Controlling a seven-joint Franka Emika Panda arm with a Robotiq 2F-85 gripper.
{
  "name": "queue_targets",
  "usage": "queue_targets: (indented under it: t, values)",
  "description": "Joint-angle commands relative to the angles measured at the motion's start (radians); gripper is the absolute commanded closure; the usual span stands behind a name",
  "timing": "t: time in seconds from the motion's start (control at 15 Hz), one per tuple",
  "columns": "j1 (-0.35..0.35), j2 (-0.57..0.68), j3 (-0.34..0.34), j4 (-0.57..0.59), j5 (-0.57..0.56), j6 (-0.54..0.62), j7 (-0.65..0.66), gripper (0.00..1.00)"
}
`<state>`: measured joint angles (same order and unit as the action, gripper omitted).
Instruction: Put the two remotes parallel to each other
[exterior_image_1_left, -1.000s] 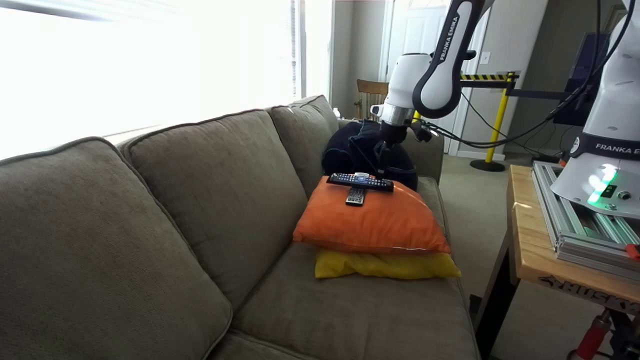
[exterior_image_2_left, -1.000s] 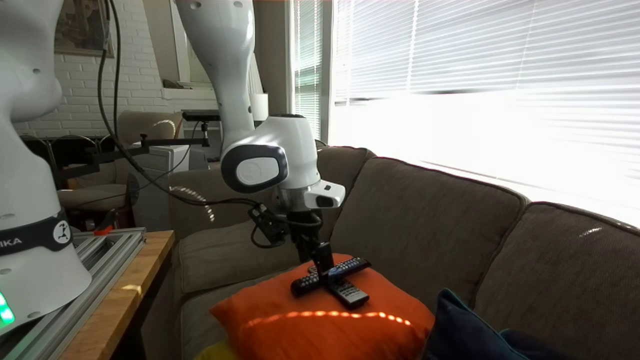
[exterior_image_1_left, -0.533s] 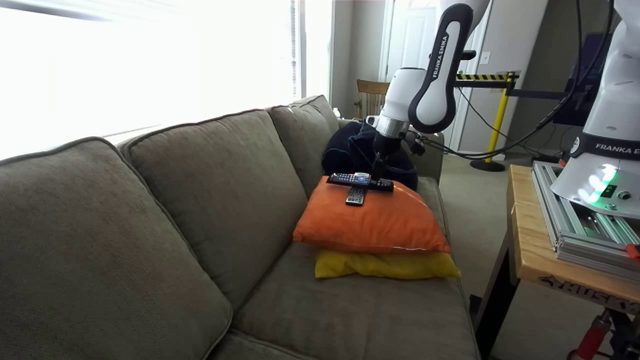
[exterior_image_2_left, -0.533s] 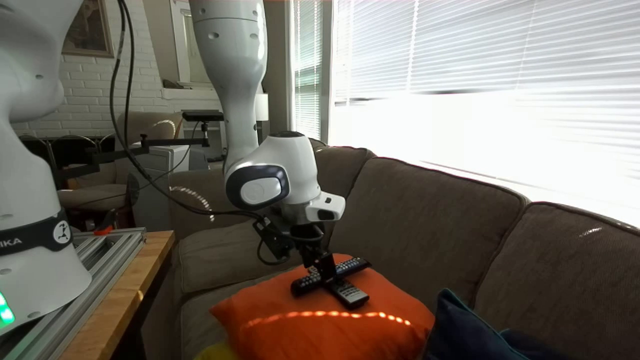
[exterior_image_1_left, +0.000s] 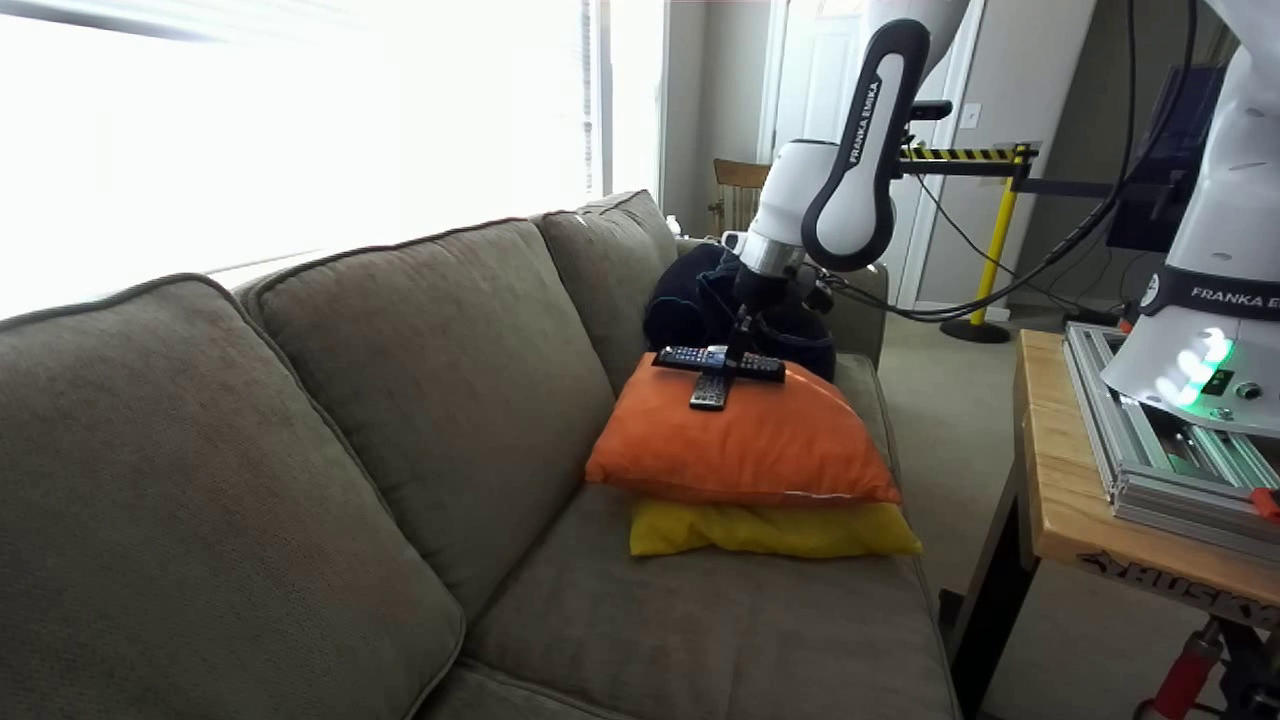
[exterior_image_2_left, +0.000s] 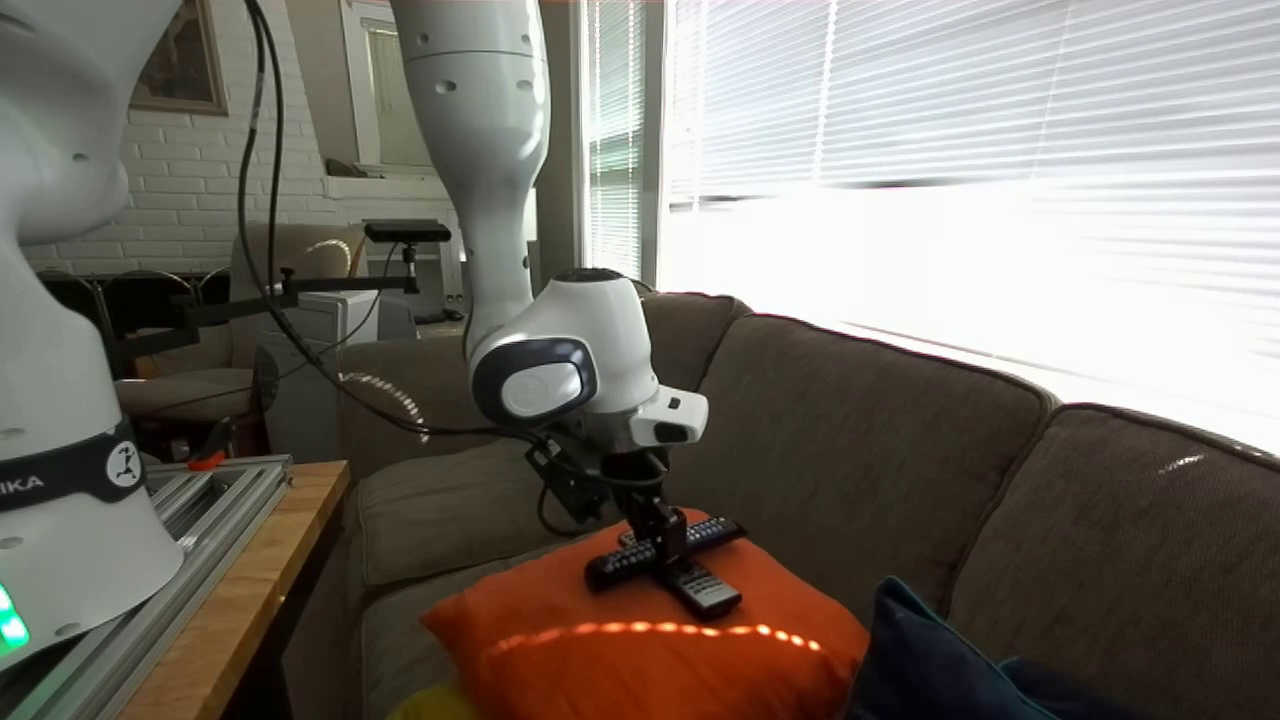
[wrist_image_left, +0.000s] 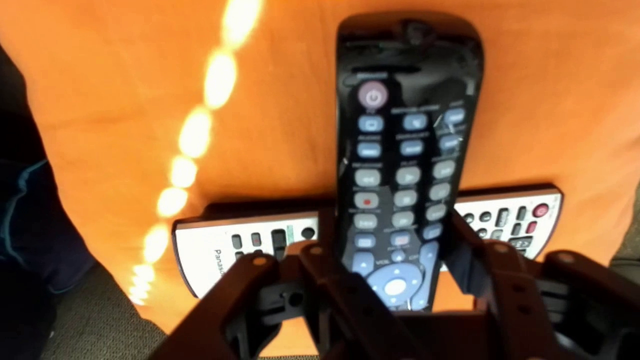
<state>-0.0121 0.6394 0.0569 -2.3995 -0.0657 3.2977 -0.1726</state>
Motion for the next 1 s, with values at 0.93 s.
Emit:
queue_targets:
  t: [0.93]
  values:
    - [-0.3,-0.251,0.276,-0.041,-0.083,-0.312,-0.363,0.72]
